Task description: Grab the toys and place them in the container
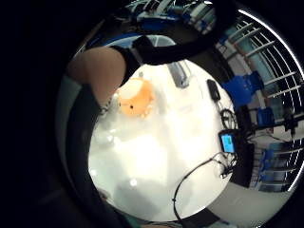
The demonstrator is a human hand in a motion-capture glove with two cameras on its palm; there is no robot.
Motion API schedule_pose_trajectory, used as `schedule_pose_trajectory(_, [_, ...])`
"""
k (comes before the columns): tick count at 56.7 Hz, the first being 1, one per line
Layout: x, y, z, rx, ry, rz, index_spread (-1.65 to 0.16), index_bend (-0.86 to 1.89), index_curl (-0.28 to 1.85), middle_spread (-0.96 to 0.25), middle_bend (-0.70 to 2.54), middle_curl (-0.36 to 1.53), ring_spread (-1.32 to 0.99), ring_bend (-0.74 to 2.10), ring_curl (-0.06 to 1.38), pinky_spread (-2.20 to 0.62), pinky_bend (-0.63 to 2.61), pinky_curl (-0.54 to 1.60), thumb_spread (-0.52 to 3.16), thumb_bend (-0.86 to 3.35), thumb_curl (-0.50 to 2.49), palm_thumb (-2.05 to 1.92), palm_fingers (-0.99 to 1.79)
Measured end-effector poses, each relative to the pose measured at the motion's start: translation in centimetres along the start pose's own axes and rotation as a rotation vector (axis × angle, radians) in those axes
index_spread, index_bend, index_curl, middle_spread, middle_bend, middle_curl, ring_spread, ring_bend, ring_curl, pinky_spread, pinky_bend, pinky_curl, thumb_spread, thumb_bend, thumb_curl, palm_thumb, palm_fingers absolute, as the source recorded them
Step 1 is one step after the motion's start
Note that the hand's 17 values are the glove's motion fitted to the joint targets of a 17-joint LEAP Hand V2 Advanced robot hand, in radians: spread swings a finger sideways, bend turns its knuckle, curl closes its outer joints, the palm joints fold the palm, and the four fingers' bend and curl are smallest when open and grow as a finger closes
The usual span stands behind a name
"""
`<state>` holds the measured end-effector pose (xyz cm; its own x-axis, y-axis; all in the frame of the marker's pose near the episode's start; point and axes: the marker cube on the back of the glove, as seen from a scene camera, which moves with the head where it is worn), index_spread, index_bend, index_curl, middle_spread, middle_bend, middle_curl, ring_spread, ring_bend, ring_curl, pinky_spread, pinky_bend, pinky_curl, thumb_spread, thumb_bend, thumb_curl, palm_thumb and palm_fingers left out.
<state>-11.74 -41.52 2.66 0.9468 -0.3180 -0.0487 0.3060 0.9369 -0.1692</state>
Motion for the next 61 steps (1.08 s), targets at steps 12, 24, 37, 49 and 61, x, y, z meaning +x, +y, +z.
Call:
schedule_pose_trajectory(12, [-2.2,18.4,-0.2,0.06,0.2,-0.146,-0.37,0.18,0.38,-0.14,0.13,0.28,-0.1,0.36,0.36,0.01,1.18,0.32,1.41,-0.01,0.39,0.06,-0.09])
schedule_pose_trajectory(24, [1.5,34.5,2.2,0.108,0.108,0.433,-0.38,0.2,0.39,-0.14,0.16,0.27,-0.09,0.35,0.36,0.02,1.13,0.31,1.43,-0.01,0.36,0.05,-0.04])
schedule_pose_trajectory(37, [-6.0,42.6,7.2,0.03,0.015,0.264,-0.38,0.2,0.41,-0.13,0.17,0.28,-0.08,0.34,0.35,0.02,1.07,0.3,1.46,-0.01,0.33,0.03,-0.01])
schedule_pose_trajectory(49, [-6.5,45.1,9.4,-0.009,-0.092,0.308,-0.38,0.21,0.43,-0.14,0.16,0.28,-0.08,0.32,0.35,0.03,1.02,0.29,1.47,0.0,0.32,0.04,-0.03])
schedule_pose_trajectory(61, [-5.9,44.9,9.3,0.002,-0.065,0.299,-0.38,0.2,0.44,-0.14,0.16,0.28,-0.08,0.31,0.35,0.03,1.0,0.3,1.49,0.0,0.31,0.05,-0.02])
